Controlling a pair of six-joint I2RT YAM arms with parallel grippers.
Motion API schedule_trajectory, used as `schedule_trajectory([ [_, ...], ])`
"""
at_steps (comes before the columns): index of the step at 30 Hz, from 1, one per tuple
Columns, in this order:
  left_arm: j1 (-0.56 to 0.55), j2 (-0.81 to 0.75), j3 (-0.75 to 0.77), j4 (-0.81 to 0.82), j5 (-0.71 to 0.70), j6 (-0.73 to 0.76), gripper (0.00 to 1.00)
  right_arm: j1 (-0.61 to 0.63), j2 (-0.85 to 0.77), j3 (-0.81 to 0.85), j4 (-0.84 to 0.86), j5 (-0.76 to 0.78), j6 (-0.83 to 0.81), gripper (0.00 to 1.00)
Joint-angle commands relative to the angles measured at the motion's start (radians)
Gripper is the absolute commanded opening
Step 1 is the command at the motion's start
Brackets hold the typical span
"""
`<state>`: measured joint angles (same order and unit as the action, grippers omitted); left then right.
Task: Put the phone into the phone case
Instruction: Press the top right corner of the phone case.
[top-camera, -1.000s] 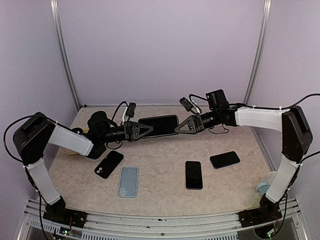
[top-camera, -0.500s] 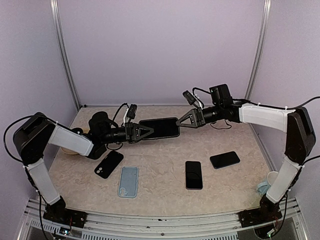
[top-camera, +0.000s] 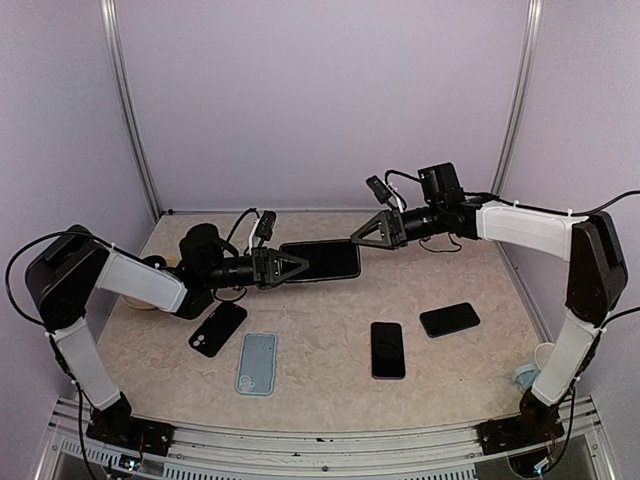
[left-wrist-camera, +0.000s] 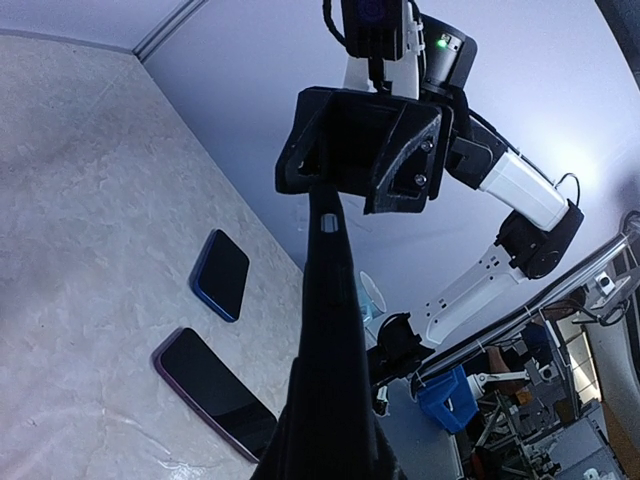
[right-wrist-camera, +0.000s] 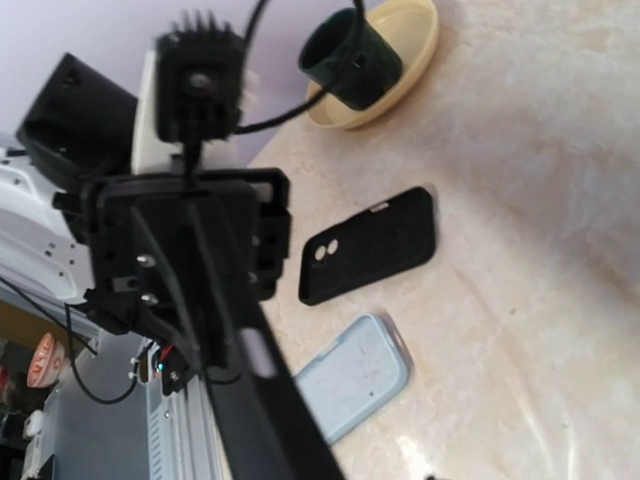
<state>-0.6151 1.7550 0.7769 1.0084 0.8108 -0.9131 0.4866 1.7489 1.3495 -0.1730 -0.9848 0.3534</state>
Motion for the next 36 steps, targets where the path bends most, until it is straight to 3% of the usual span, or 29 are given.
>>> schedule_trajectory([
  [1,-0.005,-0.052,0.027,0.062,-0.004,0.021,0.00,-0.008,0.012,0.017,-0.036,0.029,-0.018,0.43],
  [4,-0.005,-0.052,0.028,0.061,-0.002,0.021,0.00,-0.008,0.014,0.013,-0.044,0.034,-0.024,0.43],
  [7,-0.005,-0.051,0.029,0.058,-0.003,0.021,0.00,-0.008,0.019,0.014,-0.046,0.032,-0.025,0.36],
  [15,-0.003,-0.055,0.029,0.044,-0.004,0.031,0.00,-0.011,0.029,0.012,-0.031,-0.049,-0.022,0.05],
  [17,-0.002,-0.054,0.029,0.041,-0.002,0.035,0.00,-0.017,0.029,0.009,-0.018,-0.096,-0.013,0.01],
  [20,0.001,-0.048,0.031,0.043,0.003,0.033,0.00,-0.037,0.021,-0.004,0.017,-0.181,0.013,0.00],
  [24,0.003,-0.045,0.031,0.048,0.008,0.031,0.00,-0.069,-0.007,-0.076,0.212,-0.319,0.134,0.00],
  [34,0.003,-0.040,0.028,0.066,0.016,0.024,0.00,-0.101,-0.040,-0.151,0.416,-0.417,0.282,0.00],
  [36,0.003,-0.040,0.026,0.068,0.017,0.023,0.00,-0.109,-0.045,-0.154,0.423,-0.420,0.287,0.04],
])
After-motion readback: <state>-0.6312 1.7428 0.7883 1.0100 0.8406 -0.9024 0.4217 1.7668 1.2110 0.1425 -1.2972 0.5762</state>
